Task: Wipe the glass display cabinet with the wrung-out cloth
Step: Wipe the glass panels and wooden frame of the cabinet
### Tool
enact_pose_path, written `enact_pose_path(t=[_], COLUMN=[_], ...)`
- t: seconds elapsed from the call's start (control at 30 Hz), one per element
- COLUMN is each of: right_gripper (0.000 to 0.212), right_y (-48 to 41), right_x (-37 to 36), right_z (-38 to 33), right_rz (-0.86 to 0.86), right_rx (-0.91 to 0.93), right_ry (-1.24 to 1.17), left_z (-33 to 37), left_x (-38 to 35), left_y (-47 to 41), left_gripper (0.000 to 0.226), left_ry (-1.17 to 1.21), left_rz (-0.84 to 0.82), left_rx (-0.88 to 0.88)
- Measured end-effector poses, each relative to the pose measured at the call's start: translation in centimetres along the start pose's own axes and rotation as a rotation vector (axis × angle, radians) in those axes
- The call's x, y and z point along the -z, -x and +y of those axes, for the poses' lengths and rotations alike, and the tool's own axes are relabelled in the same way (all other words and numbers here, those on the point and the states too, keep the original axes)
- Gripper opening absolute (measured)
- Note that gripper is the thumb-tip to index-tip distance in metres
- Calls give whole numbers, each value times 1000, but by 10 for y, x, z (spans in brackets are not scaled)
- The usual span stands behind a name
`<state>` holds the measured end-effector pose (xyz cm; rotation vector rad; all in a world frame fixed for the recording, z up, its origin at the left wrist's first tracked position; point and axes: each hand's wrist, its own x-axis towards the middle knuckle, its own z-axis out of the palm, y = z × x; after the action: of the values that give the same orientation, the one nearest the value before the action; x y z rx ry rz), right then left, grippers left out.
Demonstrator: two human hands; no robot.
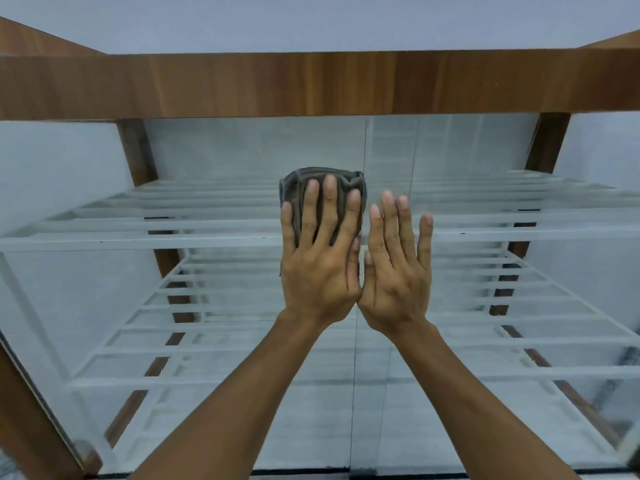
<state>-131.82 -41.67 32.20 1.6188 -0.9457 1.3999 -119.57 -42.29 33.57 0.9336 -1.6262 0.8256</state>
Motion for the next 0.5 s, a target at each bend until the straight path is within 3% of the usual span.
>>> enact_pose_path(t=[0.3,0.5], right_gripper=[53,52], right_y=[0,-1], right_x=[1,-13], right_z=[-13,-48], right_rz=[-5,-67], right_rx=[-60,-33], right_ry=[-67,-35], left_z=[-16,-45], left_x=[0,9], left_y=[36,45], left_gripper=[56,53], left_ry=[-29,-46], left_rz=[-57,-11], left_rx=[-126,-78])
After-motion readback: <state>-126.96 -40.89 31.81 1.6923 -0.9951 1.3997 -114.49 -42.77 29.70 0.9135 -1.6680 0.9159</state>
